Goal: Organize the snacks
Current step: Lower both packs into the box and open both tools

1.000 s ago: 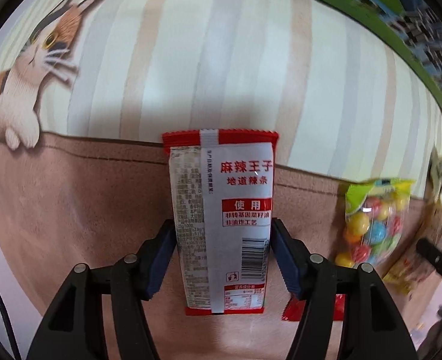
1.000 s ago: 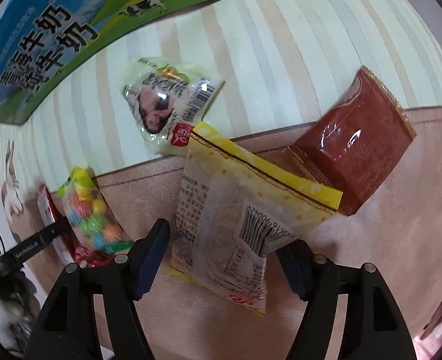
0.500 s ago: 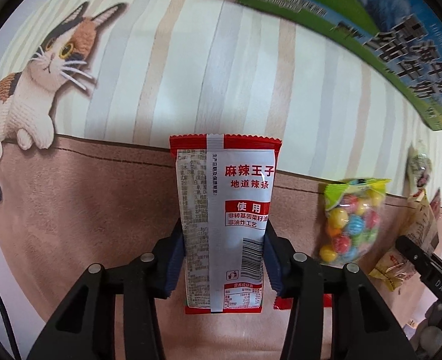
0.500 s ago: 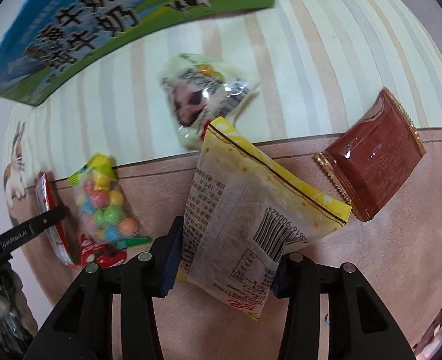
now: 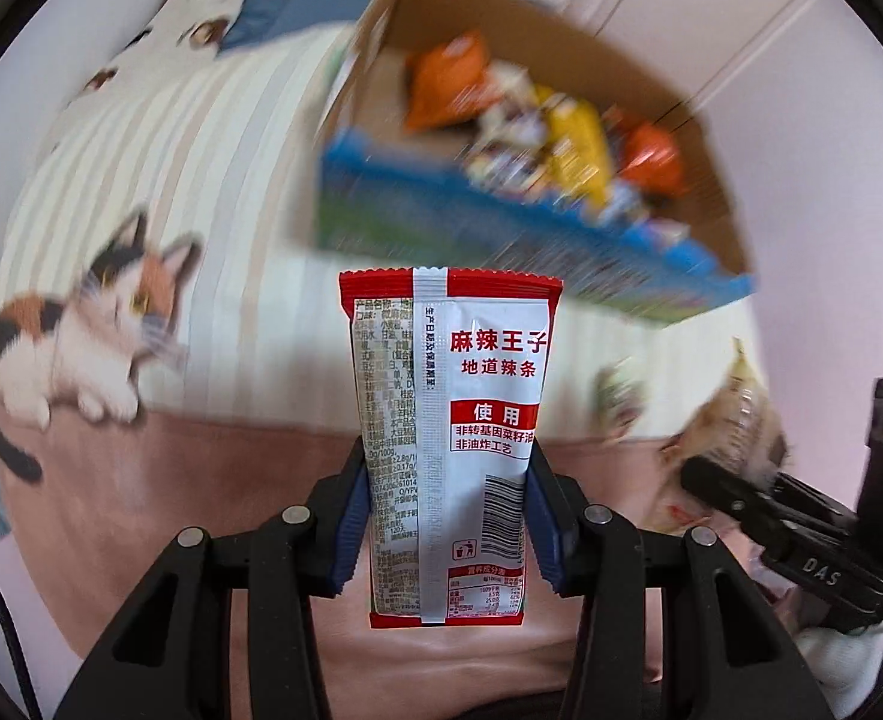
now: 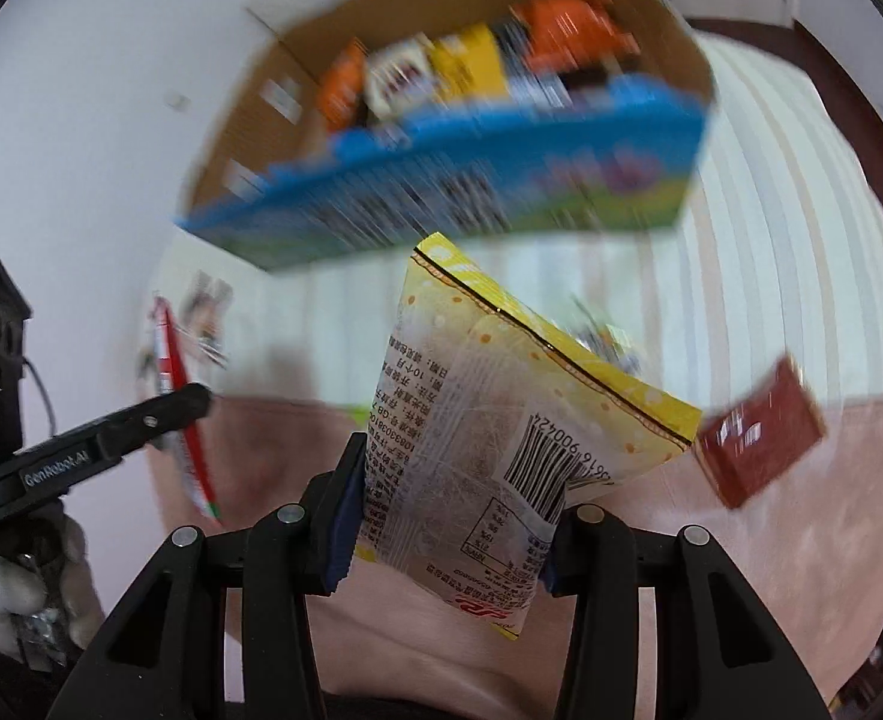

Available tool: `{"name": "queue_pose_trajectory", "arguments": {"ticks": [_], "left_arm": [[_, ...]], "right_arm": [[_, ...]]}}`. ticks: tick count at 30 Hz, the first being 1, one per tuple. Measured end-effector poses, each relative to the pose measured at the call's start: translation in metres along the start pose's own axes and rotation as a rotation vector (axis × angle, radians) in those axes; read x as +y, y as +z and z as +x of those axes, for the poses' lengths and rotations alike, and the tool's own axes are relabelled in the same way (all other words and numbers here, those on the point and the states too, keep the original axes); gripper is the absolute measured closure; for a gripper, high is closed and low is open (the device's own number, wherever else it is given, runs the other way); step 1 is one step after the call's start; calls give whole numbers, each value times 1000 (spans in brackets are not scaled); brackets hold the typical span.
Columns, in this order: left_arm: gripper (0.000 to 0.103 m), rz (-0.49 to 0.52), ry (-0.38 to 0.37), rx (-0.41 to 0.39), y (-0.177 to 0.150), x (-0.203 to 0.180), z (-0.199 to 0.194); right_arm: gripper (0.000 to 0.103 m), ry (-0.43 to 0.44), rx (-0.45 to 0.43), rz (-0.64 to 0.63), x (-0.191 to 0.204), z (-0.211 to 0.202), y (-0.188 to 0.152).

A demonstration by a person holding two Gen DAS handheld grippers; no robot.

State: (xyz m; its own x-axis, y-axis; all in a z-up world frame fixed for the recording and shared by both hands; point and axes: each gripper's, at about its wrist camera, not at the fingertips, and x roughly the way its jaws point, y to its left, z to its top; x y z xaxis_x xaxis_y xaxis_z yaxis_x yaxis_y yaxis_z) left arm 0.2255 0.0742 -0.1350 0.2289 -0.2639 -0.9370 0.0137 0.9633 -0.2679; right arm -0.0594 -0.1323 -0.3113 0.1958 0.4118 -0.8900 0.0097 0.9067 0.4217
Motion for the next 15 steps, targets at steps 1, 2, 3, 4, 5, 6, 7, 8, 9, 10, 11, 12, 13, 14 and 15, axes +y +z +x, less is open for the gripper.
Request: {"name": "queue_pose_trajectory", "arguments": {"ticks": [1,2,3,4,5,6,7,8,9,10,11,12,13,14,15], "left_arm": [[60,7,-17,-14,6,-4,-6],[60,20,-37,-29,17,-10,-17],[60,27,-51,-40,24,-14,-22],[60,33,-63,-50,28,-24,-21],[60,45,-71,-61,37,-30,-26],[60,67,-61,-79,50,-35,-31],[60,83,-49,-91,59,-42,-28],[60,97,-42,-105,68,-46,-23],[60,113,-28,-118,84,-53,-17],[60,128,-14,-122,95,-56,-16],[60,140,-4,-124,108,-59,-14],[60,143,8,-127,121,-59,-9],[60,149,19,-124,131,-59,-5],[60,153,28,-117,141,-59,0],[60,149,35,-110,153,-57,7]], "right_arm": [[55,14,-18,-10,4,-9,9],[55,31,-39,-20,11,-19,17],[55,48,-60,-32,17,-30,31],[55,59,-80,-39,26,-34,41],[55,69,-104,-48,30,-43,53],[55,67,-129,-65,35,-51,66],[55,57,-150,-79,47,-45,75],[55,48,-169,-92,49,-50,87],[55,37,-184,-109,53,-53,101],[55,22,-194,-126,55,-52,110],[55,3,-207,-140,59,-48,121],[55,-9,-204,-153,60,-44,132],[55,-18,-199,-161,60,-40,142],[55,-31,-197,-168,60,-35,149],[55,-48,-191,-179,59,-31,158]]}}
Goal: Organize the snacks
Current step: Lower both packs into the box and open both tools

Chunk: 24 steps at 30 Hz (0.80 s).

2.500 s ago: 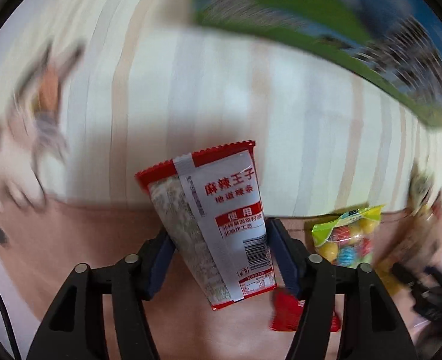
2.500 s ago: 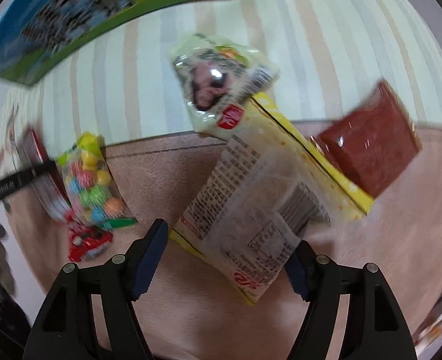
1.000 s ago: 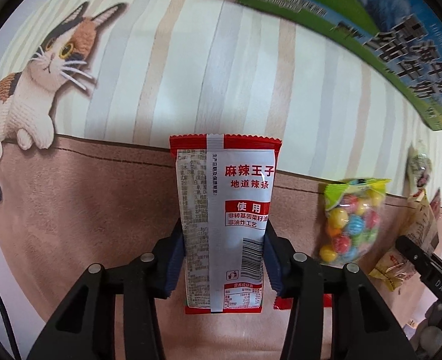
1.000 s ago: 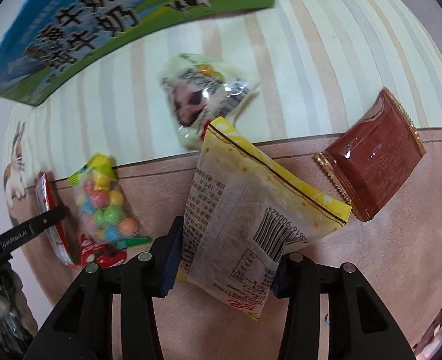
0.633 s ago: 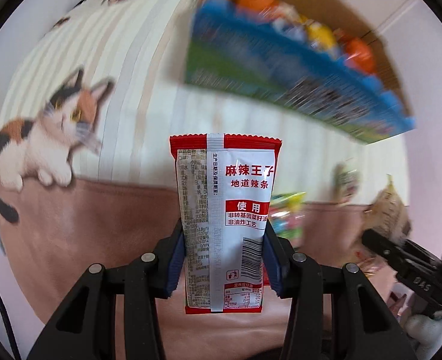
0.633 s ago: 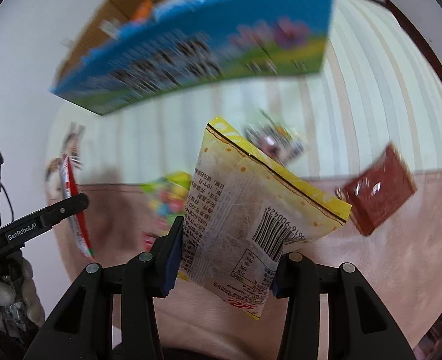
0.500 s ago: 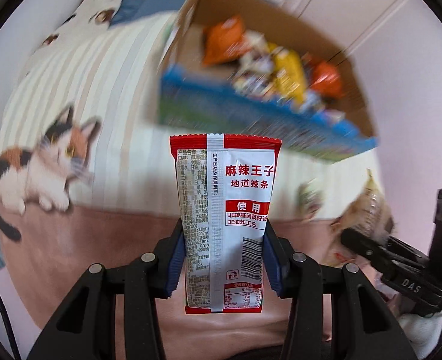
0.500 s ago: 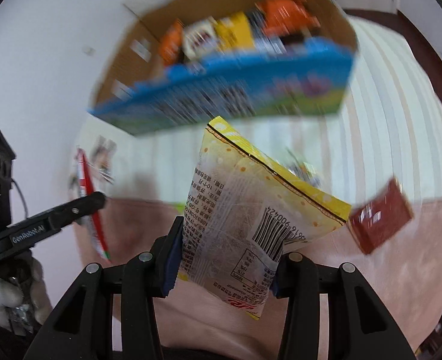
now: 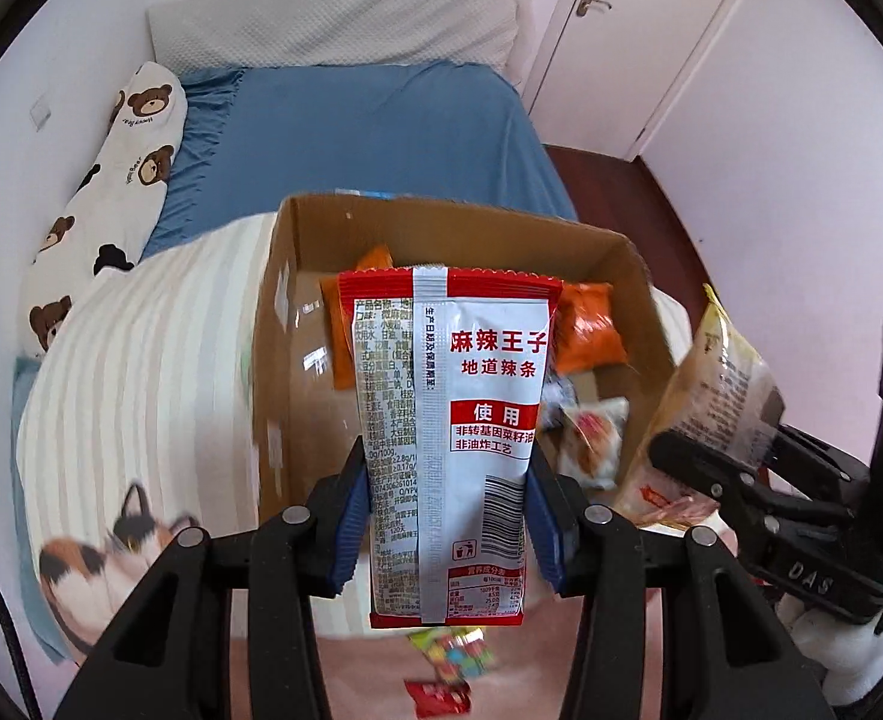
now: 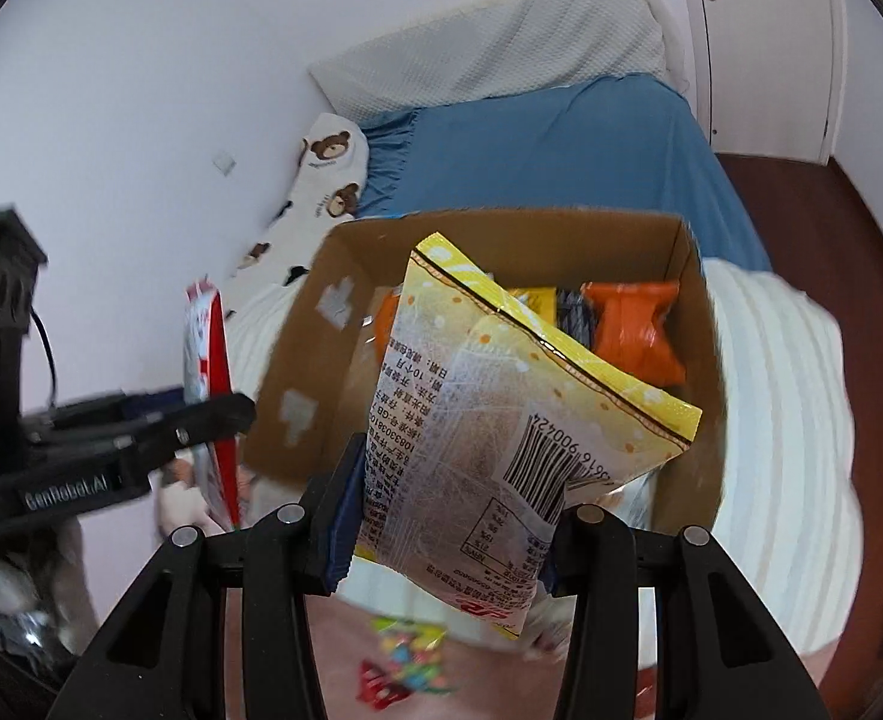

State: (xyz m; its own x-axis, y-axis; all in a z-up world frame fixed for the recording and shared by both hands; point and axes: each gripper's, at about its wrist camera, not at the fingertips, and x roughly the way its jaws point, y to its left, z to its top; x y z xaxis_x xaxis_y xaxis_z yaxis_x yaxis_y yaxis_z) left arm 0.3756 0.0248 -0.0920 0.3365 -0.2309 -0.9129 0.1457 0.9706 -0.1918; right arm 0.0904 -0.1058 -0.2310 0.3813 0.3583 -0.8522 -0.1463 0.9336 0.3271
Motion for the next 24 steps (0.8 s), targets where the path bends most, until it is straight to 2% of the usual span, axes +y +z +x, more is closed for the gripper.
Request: {"name": "queue_pose_trajectory", "arguments": {"ticks": [6,14,15,16,18,20,24], "left_arm": [[60,-25,49,59,33,22,52],[57,-38,82,152,29,38,103],[56,-53,87,170,26,40,107],[55,-58,84,179,25,40,110],[52,-54,77,191,20,40,114],[40,-47,83,191,17,38,115],[38,-48,89,171,14,36,108]], "right_arm": [[55,-36,53,-40,-11,43,21],[54,-1,182,-93,-21,107,17],[43,-3,200,-98,-23,113,15],[21,-10,218,-106,-23,117,14],[7,-29,239,-126,-24,124,10],[7,-38,248,-125,-27,127,8],[5,-56,243,-105,-30,123,6]]}}
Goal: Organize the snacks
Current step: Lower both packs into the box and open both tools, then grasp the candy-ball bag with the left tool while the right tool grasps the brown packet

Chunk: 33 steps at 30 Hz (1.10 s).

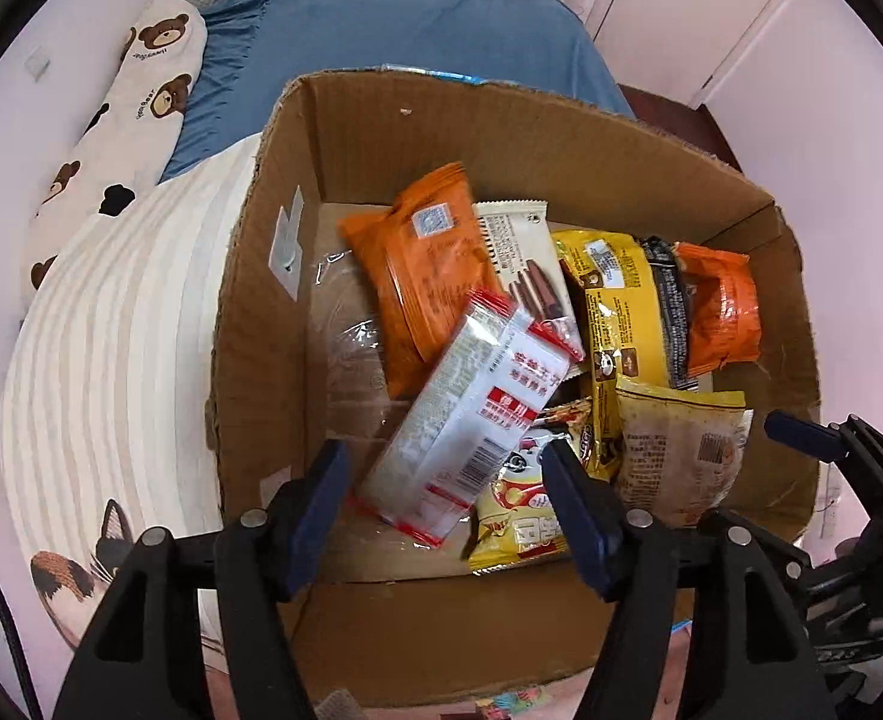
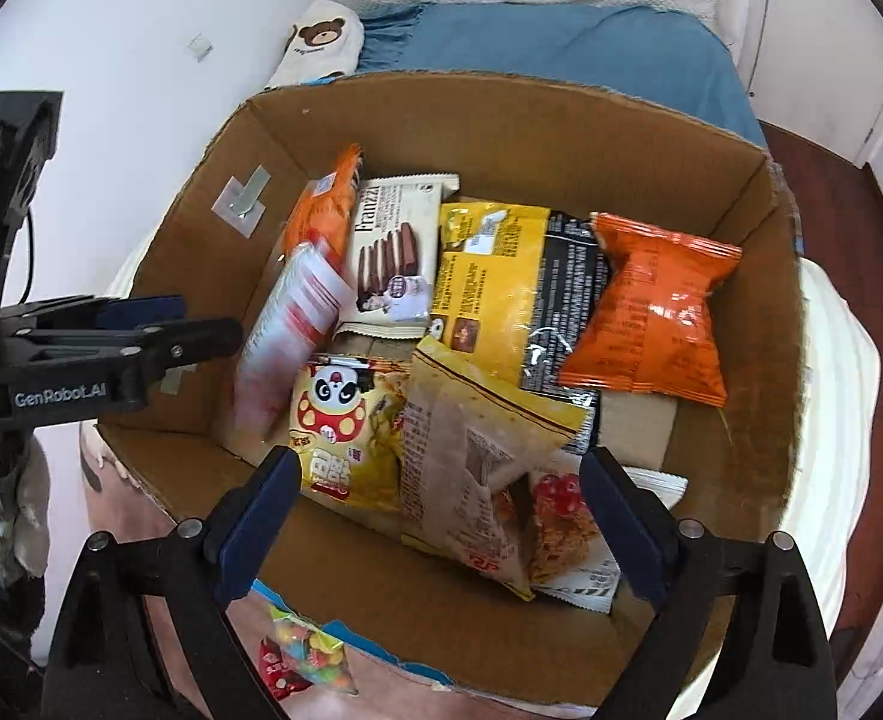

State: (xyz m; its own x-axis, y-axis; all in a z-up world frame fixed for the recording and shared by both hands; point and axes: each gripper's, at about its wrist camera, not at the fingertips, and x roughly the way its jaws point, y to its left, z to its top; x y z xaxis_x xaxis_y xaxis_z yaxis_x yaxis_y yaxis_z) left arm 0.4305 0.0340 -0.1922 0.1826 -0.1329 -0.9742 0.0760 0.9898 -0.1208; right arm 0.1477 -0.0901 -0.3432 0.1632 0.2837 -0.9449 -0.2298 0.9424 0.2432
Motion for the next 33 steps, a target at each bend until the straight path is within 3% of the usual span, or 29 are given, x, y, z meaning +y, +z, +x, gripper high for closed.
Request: {"name": "queue_pose_trajectory", "arguments": {"ticks": [4,10,21,33], "left_arm": [[21,-6,23,-46,-9,-3,-16],[21,-13,73,-133,-36,-10,-40],[21,37,123,-292,-88,-38,-90],[21,38,103,-379,-128,-56,-128]], "right_arm": [[4,-26,-27,62,-8,-11,-6],[4,-107,-109,143,-12,-38,-29],[4,-218,-198,170,8,-80,-73],[4,-236,-339,186,23,-146,-109]]}}
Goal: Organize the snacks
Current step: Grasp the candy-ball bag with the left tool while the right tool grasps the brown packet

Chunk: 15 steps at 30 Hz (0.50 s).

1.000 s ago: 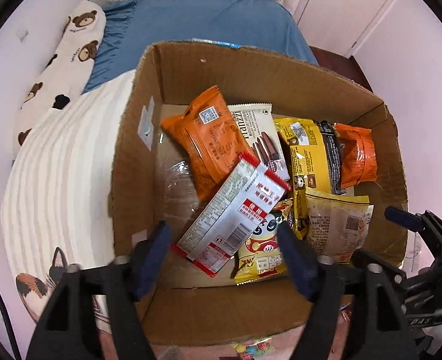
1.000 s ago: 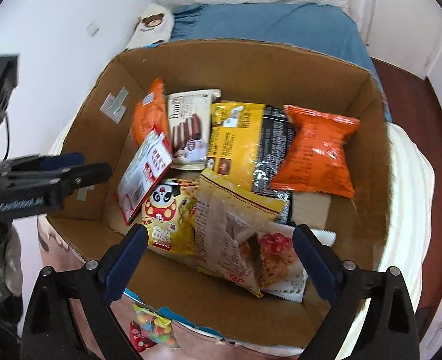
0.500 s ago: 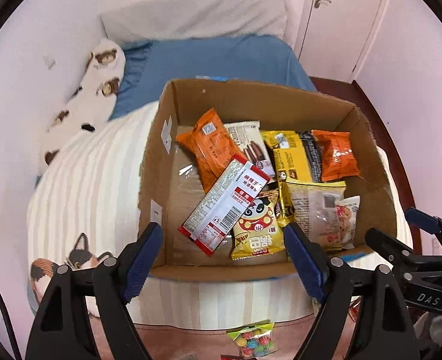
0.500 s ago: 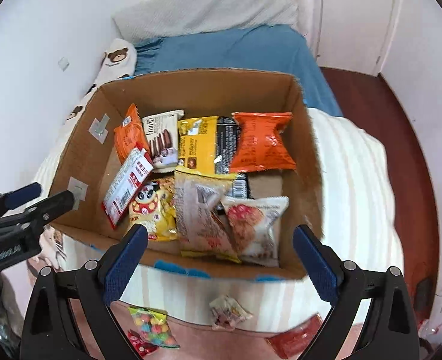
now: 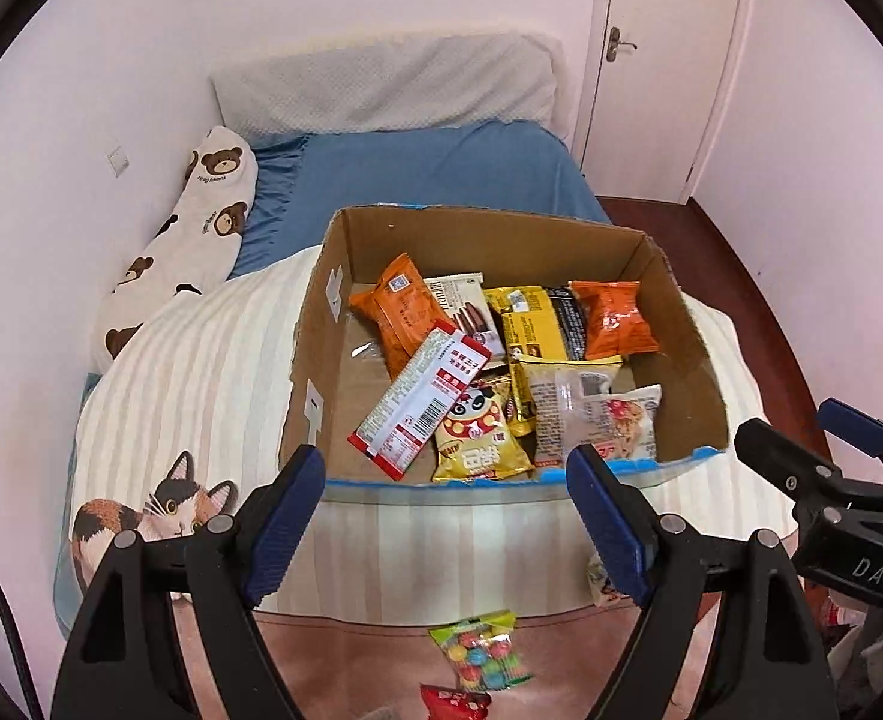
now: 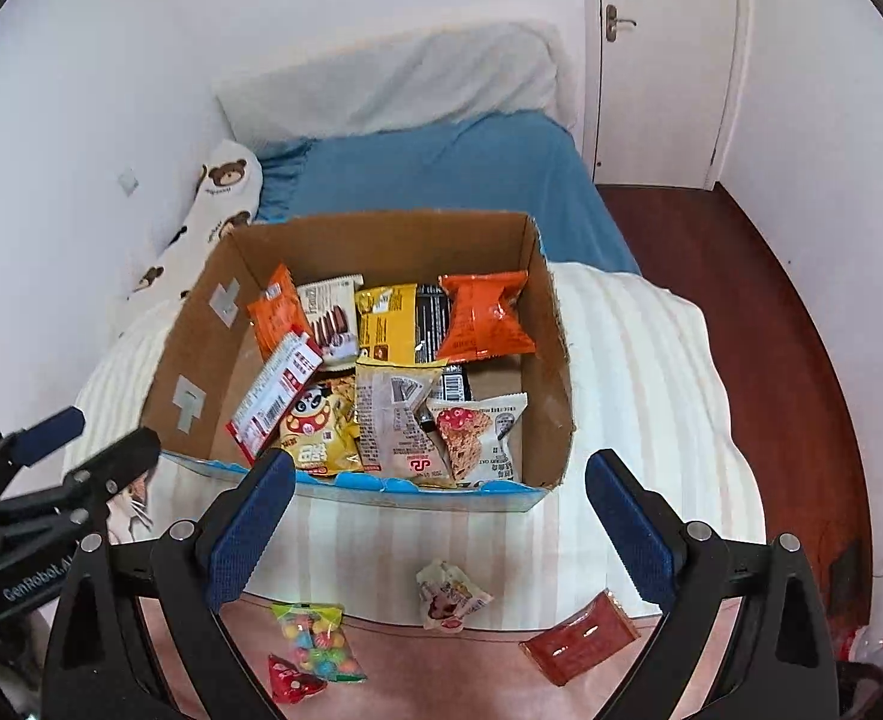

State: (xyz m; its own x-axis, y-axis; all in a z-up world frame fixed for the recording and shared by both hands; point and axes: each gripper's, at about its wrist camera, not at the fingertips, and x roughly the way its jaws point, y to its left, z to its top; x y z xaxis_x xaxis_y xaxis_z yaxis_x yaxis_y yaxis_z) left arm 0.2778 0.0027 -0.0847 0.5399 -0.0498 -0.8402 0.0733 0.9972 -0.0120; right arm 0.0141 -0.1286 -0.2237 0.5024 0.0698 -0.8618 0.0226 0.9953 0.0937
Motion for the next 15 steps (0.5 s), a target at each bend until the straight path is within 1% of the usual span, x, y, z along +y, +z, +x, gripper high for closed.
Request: {"name": "queue_pose_trajectory", "arguments": {"ticks": [3,5,6,7,8,10,13,14,15], "left_arm": [[21,-9,-9,-10,-4,-2,-8],[20,-12,-18,-10,-10,-3,-11],[16,-8,-19,-3,-15,-4,-11],[6,-6,-21,9,-20,-5,-9],[2,-6,-25,22,-26,-5,-6],[2,-13,-27,67,-43,-3,7],[2,-10,-12,172,-73,1,37],[2,-9,-7,199,-82,3,45],[2,-1,3,235,-94,4,57]], "right_arm": [[3,7,-10,5,-2,-9,-4],[3,24,0,16,-5,-11,-9],[3,31,12,27,-8,-10,-15],[3,43,29,36,-11,-8,-22],[3,49,56,47,-14,-4,-33],[3,53,116,73,-21,7,-54],[3,48,254,112,-35,37,-99],[3,45,322,133,-42,53,-120],[3,44,366,147,-46,62,-134]]}}
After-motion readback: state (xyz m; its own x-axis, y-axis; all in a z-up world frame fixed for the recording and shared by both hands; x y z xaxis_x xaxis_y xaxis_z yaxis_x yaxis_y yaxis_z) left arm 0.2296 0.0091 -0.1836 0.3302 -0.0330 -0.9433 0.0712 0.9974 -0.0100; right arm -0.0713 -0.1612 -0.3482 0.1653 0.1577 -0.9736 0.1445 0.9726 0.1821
